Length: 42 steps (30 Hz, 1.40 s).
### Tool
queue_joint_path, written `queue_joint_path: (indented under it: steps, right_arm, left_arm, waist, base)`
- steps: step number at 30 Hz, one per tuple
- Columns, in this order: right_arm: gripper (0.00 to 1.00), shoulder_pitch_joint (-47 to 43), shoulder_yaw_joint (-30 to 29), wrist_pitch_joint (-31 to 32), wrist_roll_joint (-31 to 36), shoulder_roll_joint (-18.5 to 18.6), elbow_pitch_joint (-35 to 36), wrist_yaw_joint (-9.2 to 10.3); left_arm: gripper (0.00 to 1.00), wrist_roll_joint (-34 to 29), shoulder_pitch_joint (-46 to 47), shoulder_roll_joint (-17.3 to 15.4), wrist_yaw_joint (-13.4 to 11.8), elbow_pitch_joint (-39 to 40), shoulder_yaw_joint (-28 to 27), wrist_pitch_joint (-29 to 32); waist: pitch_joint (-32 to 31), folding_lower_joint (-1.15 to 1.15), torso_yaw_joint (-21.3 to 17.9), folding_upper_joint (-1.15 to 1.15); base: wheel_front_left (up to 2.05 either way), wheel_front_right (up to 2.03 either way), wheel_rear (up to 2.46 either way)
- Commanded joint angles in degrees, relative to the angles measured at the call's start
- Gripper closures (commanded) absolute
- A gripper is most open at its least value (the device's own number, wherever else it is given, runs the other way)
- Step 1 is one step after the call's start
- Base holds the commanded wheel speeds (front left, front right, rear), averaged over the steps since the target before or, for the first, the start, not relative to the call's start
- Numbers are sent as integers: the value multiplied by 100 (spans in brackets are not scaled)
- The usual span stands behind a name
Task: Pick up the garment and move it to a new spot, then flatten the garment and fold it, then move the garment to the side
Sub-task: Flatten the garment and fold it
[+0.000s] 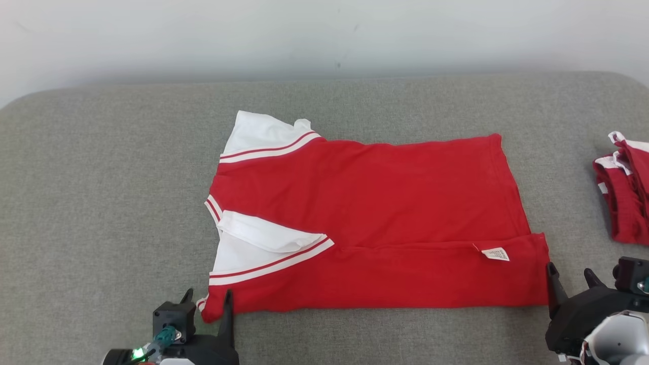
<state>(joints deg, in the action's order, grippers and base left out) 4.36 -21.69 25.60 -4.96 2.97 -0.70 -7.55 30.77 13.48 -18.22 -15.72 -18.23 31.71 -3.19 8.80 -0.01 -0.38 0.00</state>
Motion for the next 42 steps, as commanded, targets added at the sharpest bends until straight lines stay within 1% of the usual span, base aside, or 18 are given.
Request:
queue_joint_path:
  steps: [1, 4, 5, 8, 11, 14, 15, 16, 17, 19, 20, 21, 22, 23, 27, 31, 37, 42]
  right_arm:
    - [0, 80, 32, -38, 121, -18, -95, 16]
    - [0, 243, 22, -60, 265, -19, -353, 16]
    - [0, 243, 22, -60, 265, -19, -353, 16]
    - [0, 367, 30, 45, 254, -20, -709, 16]
    - [0, 477, 90, 197, 329, -19, -1024, 16]
    - [0, 521, 119, 386, 252, -23, -1244, 16]
    - [0, 520, 130, 457, 228, -28, -1304, 16]
    - [0, 509, 133, 545, 213, -28, -1359, 15]
    - [0, 500, 172, 619, 216, -30, -1396, 15]
    - [0, 500, 227, 725, 180, -38, -1430, 15]
    - [18, 497, 259, 778, 163, -40, -1440, 15]
    - [64, 492, 277, 805, 154, -45, -1428, 15]
    - [87, 495, 285, 814, 137, -46, -1406, 15]
    - [100, 497, 287, 825, 118, -43, -1382, 15]
    - [100, 461, 210, 739, 40, -27, -1244, 16]
    - [100, 285, 185, 801, -239, -23, -911, 16]
    - [100, -264, -7, 1117, -443, -14, -108, 16]
    - [100, -655, -168, 1315, -587, -13, 268, 16]
  left_arm:
    - [0, -5, -49, 38, -65, -80, -7, 48]
    - [0, 82, -12, 120, -146, -263, -27, 169]
    - [0, 82, -12, 120, -146, -263, -27, 169]
    - [0, 159, 117, 212, -170, -463, -18, 312]
    - [0, 202, 221, 288, -157, -644, 8, 414]
    - [0, 309, 307, 380, -87, -787, 61, 609]
    - [17, 321, 309, 397, -53, -832, 93, 709]
    - [60, 319, 305, 409, -20, -861, 137, 806]
    - [100, 336, 292, 410, 9, -873, 176, 881]
    - [100, 370, 252, 379, 54, -863, 225, 986]
    - [100, 374, 230, 354, 55, -847, 228, 1005]
    - [100, 377, 201, 327, 50, -829, 233, 1018]
    - [100, 389, 174, 318, 48, -803, 235, 1033]
    - [100, 400, 148, 307, 46, -772, 225, 1038]
    - [100, 510, -10, 232, 29, -576, 151, 1040]
    - [100, 669, -220, 134, 42, -193, 85, 1098]
    - [100, 678, -621, -146, -126, 522, 73, 1260]
    - [100, 680, -998, -346, -354, 1086, 45, 1381]
  waist:
    - [48, 1, -15, 0]
    - [104, 1, -14, 0]
    - [104, 1, -14, 0]
    - [165, 1, 12, 0]
    - [205, 1, 40, 0]
    - [228, 1, 54, 0]
    - [233, 1, 54, 0]
    - [237, 1, 52, 0]
    - [242, 1, 48, 0]
    - [259, 1, 30, 0]
    - [267, 1, 22, 0]
    - [273, 1, 14, 0]
    - [278, 1, 8, 0]
    - [280, 1, 3, 0]
    - [251, 1, 7, 0]
    - [153, 1, 56, 0]
    - [28, 1, 55, 0]
    - [-69, 1, 14, 0]
  base:
    - [0, 0, 0]
    - [0, 0, 0]
    - [0, 0, 0]
    - [0, 0, 0]
    - [0, 0, 0]
    - [0, 0, 0]
    - [0, 0, 0]
    - [0, 0, 0]
    - [0, 0, 0]
    - [0, 0, 0]
    - [0, 0, 0]
    - [0, 0, 0]
    - [0, 0, 0]
    - [0, 0, 0]
    - [0, 0, 0]
    - [0, 0, 0]
    - [0, 0, 0]
    - [0, 0, 0]
